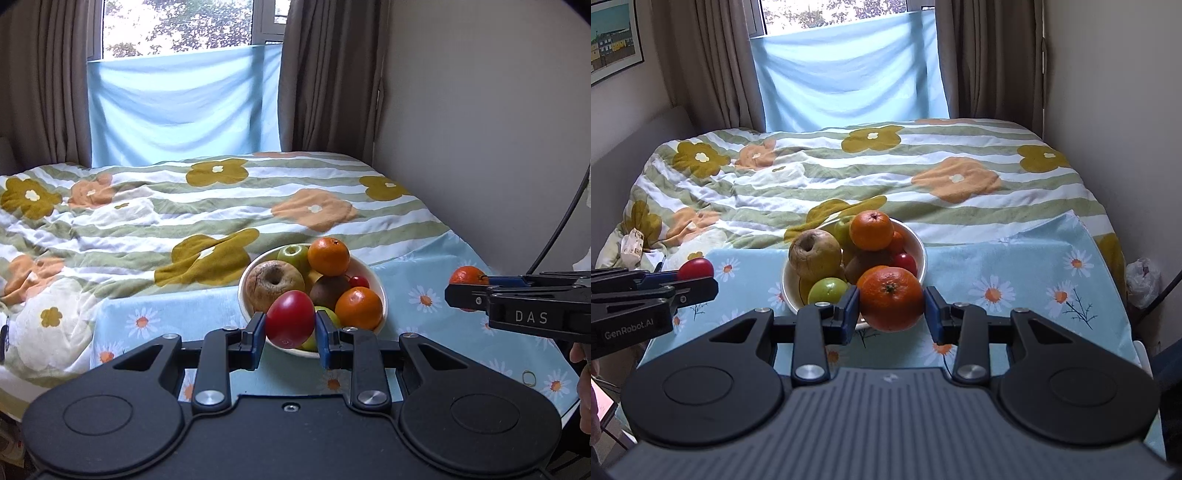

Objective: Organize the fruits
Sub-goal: 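Carry the tomato in the left tool while the right tool carries the tangerine to the bowl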

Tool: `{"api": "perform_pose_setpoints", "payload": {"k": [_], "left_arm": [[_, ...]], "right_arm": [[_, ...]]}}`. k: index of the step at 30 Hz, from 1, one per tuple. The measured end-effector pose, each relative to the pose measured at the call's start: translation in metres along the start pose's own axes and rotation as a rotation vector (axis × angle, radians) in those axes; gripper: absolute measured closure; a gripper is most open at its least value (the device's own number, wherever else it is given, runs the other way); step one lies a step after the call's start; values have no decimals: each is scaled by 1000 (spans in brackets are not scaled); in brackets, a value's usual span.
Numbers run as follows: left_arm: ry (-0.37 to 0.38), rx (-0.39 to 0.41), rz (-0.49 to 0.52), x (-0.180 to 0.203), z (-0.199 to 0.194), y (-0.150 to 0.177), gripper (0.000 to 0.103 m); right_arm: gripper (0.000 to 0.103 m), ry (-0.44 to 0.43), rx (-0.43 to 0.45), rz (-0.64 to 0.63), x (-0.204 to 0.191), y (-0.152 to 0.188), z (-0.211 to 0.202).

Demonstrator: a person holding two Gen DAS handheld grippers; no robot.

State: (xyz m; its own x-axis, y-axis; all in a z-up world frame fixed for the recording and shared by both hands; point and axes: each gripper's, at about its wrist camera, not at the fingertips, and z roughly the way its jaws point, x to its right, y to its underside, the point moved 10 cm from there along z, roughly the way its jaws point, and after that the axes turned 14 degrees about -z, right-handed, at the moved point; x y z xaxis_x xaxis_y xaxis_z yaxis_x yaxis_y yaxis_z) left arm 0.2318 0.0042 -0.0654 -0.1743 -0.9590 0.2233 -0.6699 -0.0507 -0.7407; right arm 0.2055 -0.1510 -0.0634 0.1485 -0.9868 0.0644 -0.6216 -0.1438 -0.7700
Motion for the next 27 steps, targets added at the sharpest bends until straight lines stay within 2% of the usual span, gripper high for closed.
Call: {"api": "perform_pose_setpoints", "payload": {"k": [5, 14, 27], "left_arm": [[25, -15, 32, 7, 35, -12, 72], [14, -53, 81, 22, 102, -22, 72], [-34, -98, 131, 40, 161, -15, 72]], "right_arm": [[51, -4, -3, 2, -6, -15, 25], [51, -28, -28, 6, 12, -26, 69], [51, -59, -74, -3, 42, -25, 109]]}}
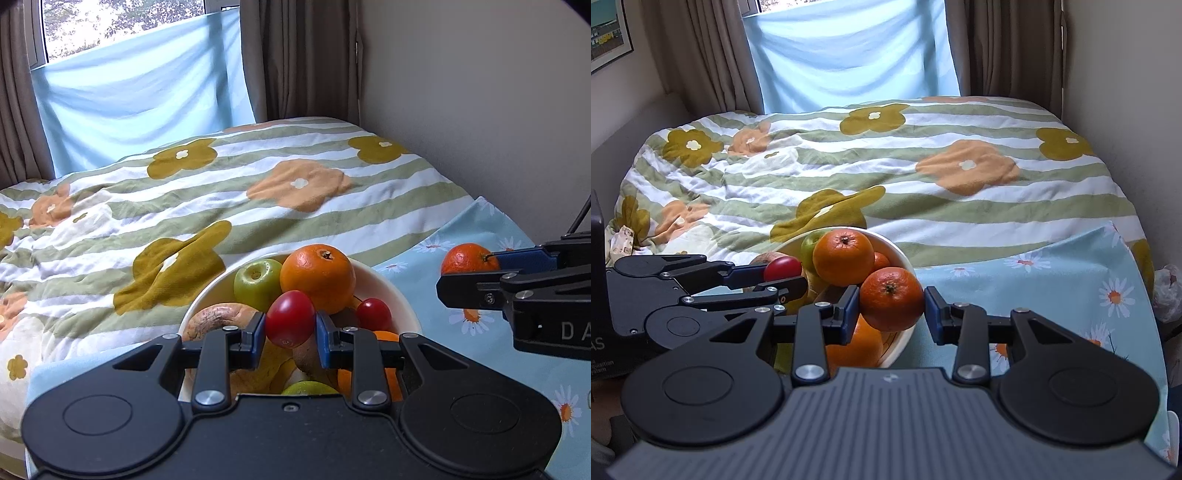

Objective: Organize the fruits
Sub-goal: 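Carry the tomato in the left tool while the right tool carries the tangerine to the bowl, then open the left tool to drop the tomato in the bowl while the right tool releases the tangerine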

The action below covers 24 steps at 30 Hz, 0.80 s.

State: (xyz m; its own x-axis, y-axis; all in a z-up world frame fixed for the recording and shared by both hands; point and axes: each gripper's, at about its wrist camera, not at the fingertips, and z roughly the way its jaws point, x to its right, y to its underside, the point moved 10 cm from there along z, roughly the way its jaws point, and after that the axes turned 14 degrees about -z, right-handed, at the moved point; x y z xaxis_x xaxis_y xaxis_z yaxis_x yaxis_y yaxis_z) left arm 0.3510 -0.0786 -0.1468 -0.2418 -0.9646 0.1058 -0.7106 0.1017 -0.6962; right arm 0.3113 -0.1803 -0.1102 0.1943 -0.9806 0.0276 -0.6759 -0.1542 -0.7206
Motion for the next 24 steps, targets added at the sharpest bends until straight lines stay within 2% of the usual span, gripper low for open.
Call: {"api": "perform_pose_setpoints", "payload": {"k": [5, 7, 8, 9, 10, 17, 24], "left_arm": [[-51, 1, 42, 3, 5, 2, 70], [-58, 9, 56, 5, 4, 2, 48], [-57, 21, 59, 6, 2, 1, 28], [-57, 41, 62, 6, -2, -1, 15], [-59, 63, 66, 6, -6, -3, 13], [-82, 88, 34, -13, -31, -6, 12], [-113, 97, -24, -40, -56, -2, 11]], "right_arm": [[51, -2, -2, 6, 9, -1, 5], [51, -1, 1, 10, 11, -2, 5], [51, 0, 3, 12, 12, -3, 4], [51, 0, 4, 12, 13, -3, 4], [51, 1, 6, 12, 13, -4, 3], [51, -7, 20, -8, 10, -14, -2], [51, -49, 19, -41, -14, -22, 5]]}}
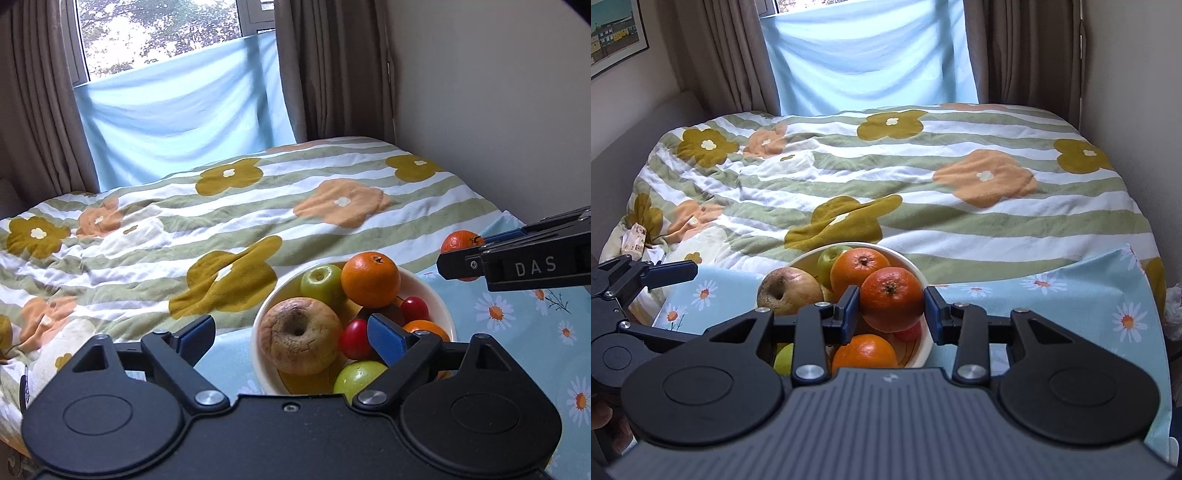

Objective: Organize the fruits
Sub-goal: 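Open the left tool to drop the tomato in the bowl while the right tool releases the tangerine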

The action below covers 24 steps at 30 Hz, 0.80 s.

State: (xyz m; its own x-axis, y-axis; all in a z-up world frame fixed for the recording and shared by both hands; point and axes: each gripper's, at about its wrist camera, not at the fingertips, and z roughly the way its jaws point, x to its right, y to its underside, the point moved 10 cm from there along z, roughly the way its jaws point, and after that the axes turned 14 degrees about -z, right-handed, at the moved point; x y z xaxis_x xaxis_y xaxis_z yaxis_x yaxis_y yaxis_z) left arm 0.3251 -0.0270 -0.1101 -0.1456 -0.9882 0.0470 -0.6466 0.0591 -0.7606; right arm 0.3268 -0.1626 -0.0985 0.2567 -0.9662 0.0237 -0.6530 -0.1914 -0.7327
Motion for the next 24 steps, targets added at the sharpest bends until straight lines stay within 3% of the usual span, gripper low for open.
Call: {"api": "perform_pose_setpoints", "payload": {"k": [9, 17, 18, 20, 22, 24], "left_arm": [[-37, -14, -81, -29, -16, 12, 11], [-56, -21, -124, -44, -24, 22, 11], [-56, -21, -126, -46, -25, 23, 11], [-57, -22, -138, -48, -27, 24, 11], [-54, -25, -157, -52, -31, 24, 11], [-46, -21, -175, -54, -37, 23, 11]], "right_arm": [[51, -76, -51, -76, -44, 7, 31], [49, -110, -85, -104, -60, 18, 52], [46, -115, -79, -107, -60, 18, 51], [19, -112, -56, -110, -61, 15, 46], [3, -82, -32, -110, -59, 11, 40], [2, -70, -9, -101, -56, 6, 30]]}}
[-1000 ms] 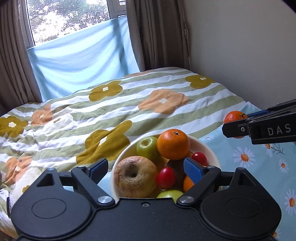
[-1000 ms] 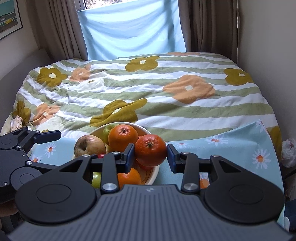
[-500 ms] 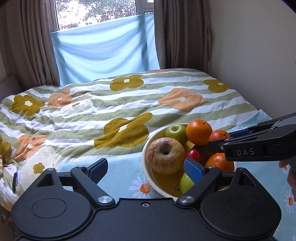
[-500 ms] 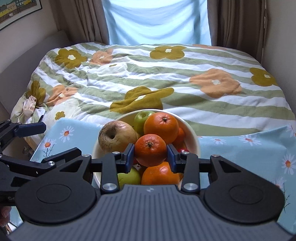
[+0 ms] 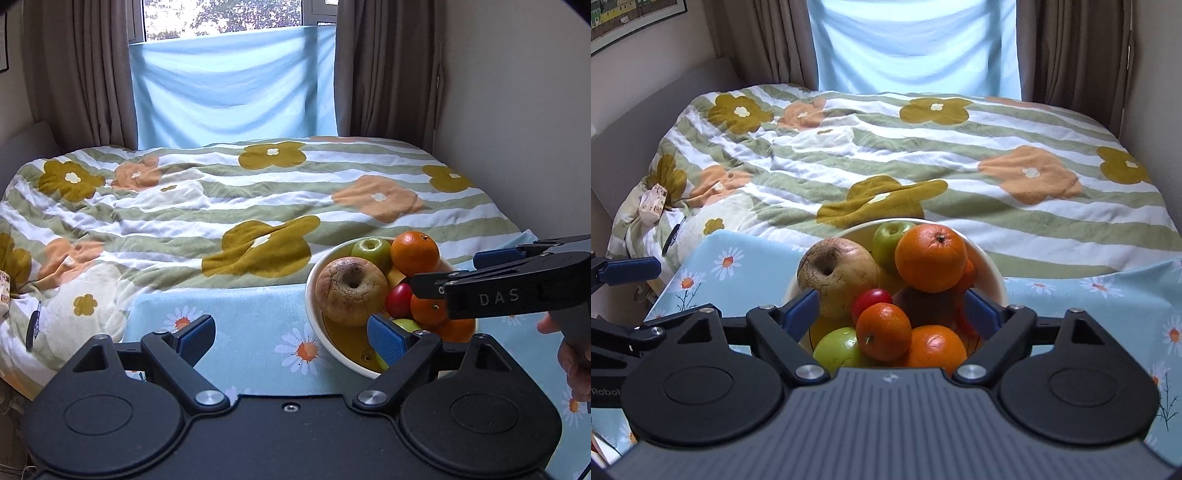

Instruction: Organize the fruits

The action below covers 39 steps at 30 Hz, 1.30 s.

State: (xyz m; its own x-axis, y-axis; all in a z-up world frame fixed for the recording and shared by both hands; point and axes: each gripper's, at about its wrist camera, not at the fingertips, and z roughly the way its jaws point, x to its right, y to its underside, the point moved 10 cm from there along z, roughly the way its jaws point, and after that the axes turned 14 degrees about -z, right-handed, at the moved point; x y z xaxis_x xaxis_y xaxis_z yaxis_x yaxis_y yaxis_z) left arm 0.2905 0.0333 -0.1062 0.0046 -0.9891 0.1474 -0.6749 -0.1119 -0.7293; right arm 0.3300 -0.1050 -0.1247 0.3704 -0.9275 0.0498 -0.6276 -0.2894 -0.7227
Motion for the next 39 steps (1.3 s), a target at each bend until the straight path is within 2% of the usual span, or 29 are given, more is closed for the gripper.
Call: {"api": "perform_pose_setpoints", "payload": {"k": [12, 17, 22, 26, 29, 34, 39], "left_arm": [[50, 72, 3, 8, -55, -15, 11], [95, 81, 3, 19, -93, -22, 11], [102, 109, -2, 30, -129, -23, 10], [72, 141, -7, 36, -151, -18, 9], [44, 161, -29, 39, -166, -8, 1], [3, 160, -47, 45, -182, 17, 0], [0, 160, -66, 52, -191, 39, 0]], "right_arm": [[2, 84, 74, 57, 4, -14, -72], [2, 144, 85, 58, 6, -18, -127], [0, 215, 110, 55, 13, -14, -184], [0, 250, 127, 40, 17, 0, -224], [0, 261, 131, 41, 18, 14, -244], [0, 274, 115, 44, 20, 42, -263], [0, 269, 98, 78, 22, 69, -269]]}}
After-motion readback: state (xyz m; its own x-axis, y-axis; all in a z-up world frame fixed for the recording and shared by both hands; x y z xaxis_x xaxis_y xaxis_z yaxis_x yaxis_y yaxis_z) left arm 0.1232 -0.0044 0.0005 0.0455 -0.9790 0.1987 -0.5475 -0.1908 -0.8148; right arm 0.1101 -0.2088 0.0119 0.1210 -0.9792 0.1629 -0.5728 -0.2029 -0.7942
